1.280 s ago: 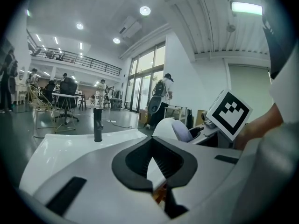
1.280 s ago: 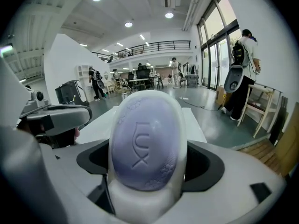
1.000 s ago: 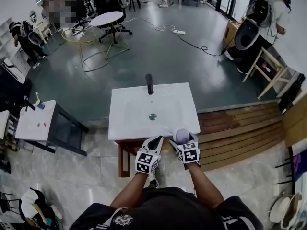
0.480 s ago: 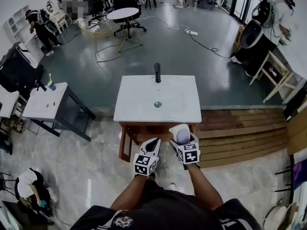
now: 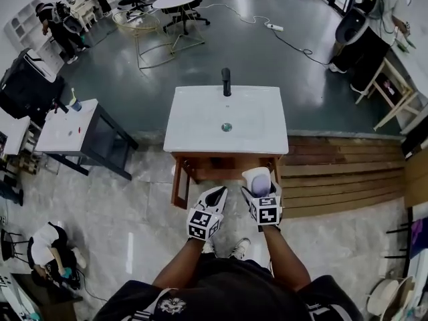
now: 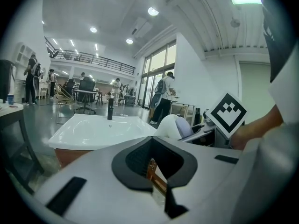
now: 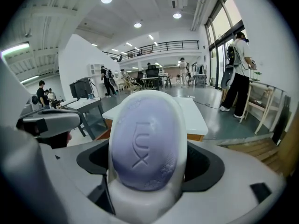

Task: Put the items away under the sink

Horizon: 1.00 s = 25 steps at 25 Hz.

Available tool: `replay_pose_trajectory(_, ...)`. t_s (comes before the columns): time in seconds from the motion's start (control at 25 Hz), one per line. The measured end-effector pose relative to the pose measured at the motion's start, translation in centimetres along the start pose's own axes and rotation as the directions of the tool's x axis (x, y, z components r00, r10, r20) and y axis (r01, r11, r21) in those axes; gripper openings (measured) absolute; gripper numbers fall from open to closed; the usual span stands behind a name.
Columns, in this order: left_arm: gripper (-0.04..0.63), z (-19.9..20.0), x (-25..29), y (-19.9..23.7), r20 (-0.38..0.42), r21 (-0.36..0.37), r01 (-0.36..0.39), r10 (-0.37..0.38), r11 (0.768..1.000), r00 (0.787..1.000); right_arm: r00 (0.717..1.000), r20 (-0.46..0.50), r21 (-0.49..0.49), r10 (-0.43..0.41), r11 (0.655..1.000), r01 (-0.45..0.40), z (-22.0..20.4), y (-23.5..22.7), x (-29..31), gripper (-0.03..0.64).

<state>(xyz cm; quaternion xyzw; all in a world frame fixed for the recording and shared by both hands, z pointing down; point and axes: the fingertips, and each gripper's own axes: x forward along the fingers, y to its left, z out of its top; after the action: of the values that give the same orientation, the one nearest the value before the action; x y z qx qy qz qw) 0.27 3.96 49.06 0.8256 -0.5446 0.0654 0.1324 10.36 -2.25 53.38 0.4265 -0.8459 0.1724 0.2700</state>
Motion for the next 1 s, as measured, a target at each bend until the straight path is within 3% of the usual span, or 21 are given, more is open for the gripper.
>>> replay_pose_trajectory(0.56, 0.000, -2.5, 1.4, 7.3, -0.002, 0.041, -0.003, 0.003, 0.999, 1.000, 0.998, -0.036, -0.009, -0.059, 0.998, 0.058, -2.0, 1.8, 5.6, 0.472)
replay_pose_trajectory(1.0, 0.000, -13.8, 9.3, 13.2, 0.003, 0.064, -0.040, 0.040, 0.997, 0.999, 0.997, -0.031, 0.011, -0.067, 0.998, 0.068, -9.3, -0.7, 16.2, 0.472)
